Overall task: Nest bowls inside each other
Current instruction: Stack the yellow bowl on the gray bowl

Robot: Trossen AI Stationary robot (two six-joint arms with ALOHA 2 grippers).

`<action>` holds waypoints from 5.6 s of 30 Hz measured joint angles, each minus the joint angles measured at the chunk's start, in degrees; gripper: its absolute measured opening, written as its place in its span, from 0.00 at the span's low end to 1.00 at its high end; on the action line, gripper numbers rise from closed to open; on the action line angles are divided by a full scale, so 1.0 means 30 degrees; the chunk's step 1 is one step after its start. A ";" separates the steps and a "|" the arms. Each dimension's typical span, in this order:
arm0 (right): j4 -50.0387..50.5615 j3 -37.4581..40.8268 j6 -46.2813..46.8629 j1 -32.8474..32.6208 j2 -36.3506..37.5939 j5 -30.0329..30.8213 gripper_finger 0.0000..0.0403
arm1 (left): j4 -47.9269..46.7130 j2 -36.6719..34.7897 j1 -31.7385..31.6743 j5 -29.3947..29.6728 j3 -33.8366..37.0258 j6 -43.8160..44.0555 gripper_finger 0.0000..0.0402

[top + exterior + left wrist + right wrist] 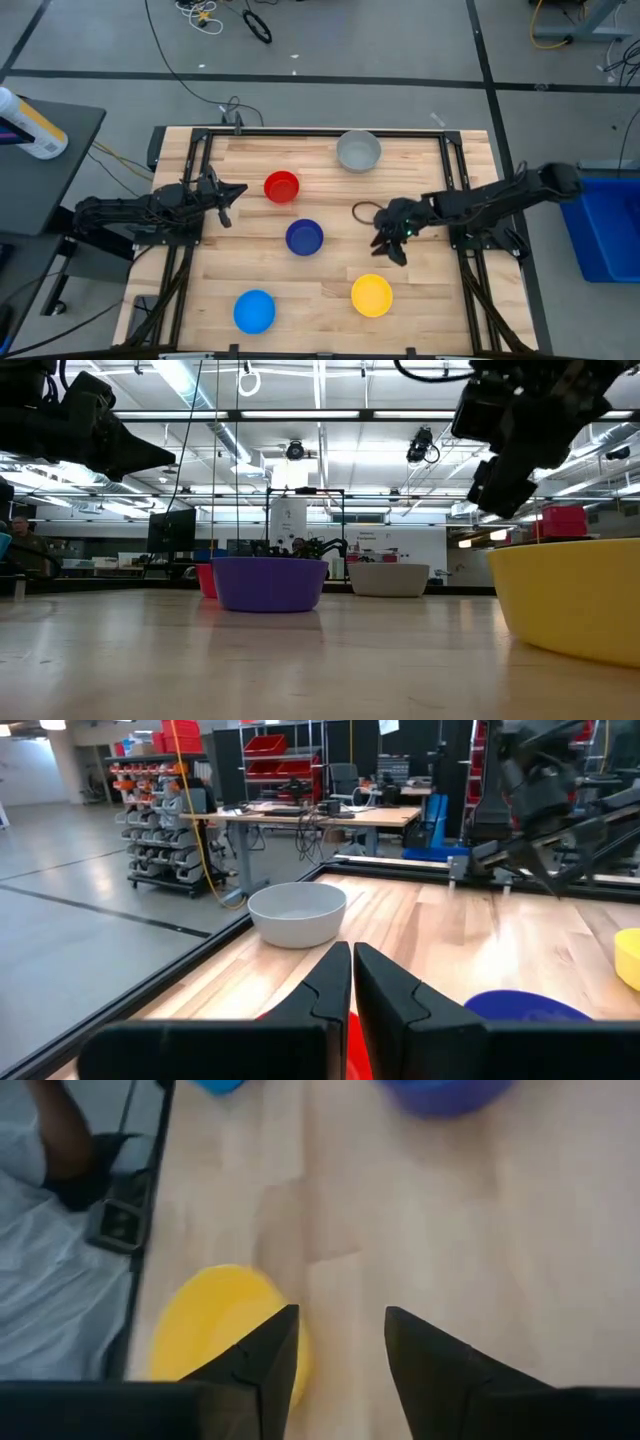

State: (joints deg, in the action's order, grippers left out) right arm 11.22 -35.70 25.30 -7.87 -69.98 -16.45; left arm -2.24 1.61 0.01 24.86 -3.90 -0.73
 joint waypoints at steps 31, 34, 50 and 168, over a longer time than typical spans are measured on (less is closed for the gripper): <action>-0.1253 -0.0650 0.6881 -0.5431 -0.5030 0.2476 0.39 | 0.0010 0.0000 0.0005 -0.0022 0.0000 0.0138 0.05; -0.1159 -0.1064 0.6744 -0.5424 -0.5033 0.2492 0.40 | 0.0012 0.0000 0.0002 -0.0022 0.0000 0.0152 0.05; 0.1741 -0.2478 0.6286 -0.5424 -0.5033 0.3474 0.47 | 0.0015 0.0000 0.0007 -0.0095 0.0000 0.0160 0.05; 0.1597 -0.9341 -0.9931 1.6061 -1.0605 0.6261 0.14 | -0.0307 0.0000 -0.0001 0.0495 0.0015 0.0320 0.05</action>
State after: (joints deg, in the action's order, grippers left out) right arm 16.01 -63.72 -4.49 40.32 -101.79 2.33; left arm -3.16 1.61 0.01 26.35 -3.86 0.23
